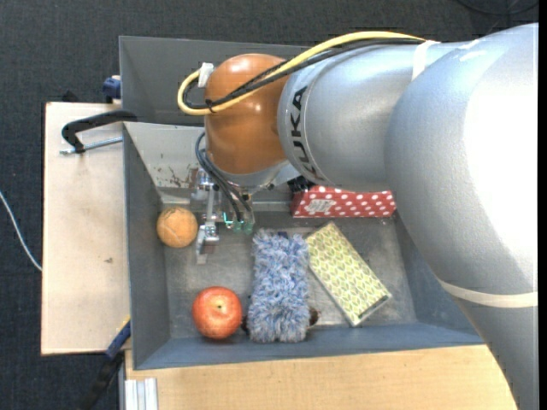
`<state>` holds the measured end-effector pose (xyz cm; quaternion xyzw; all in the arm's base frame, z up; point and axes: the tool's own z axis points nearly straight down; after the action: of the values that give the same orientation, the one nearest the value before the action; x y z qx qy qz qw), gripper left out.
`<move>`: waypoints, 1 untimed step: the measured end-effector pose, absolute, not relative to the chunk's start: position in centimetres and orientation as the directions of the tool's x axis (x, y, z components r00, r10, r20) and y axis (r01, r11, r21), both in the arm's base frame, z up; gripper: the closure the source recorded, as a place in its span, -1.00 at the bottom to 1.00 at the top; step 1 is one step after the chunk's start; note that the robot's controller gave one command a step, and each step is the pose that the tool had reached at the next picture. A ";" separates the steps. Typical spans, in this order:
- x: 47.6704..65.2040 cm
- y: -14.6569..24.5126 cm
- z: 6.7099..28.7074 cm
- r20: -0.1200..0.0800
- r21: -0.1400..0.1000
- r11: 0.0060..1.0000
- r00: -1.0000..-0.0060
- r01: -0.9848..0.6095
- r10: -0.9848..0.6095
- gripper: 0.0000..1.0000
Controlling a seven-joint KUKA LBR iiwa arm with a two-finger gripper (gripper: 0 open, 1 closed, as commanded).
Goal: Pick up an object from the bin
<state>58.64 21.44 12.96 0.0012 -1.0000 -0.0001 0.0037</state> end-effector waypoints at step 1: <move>58.9 21.4 13.4 -0.001 0.002 1.000 -1.000 -0.001 -0.001 -1.00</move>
Offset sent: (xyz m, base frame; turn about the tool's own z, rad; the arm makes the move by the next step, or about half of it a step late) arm 0.0108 0.0120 -0.0596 -0.0484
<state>58.88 21.39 13.42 0.0003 -1.0000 -0.0010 -0.0003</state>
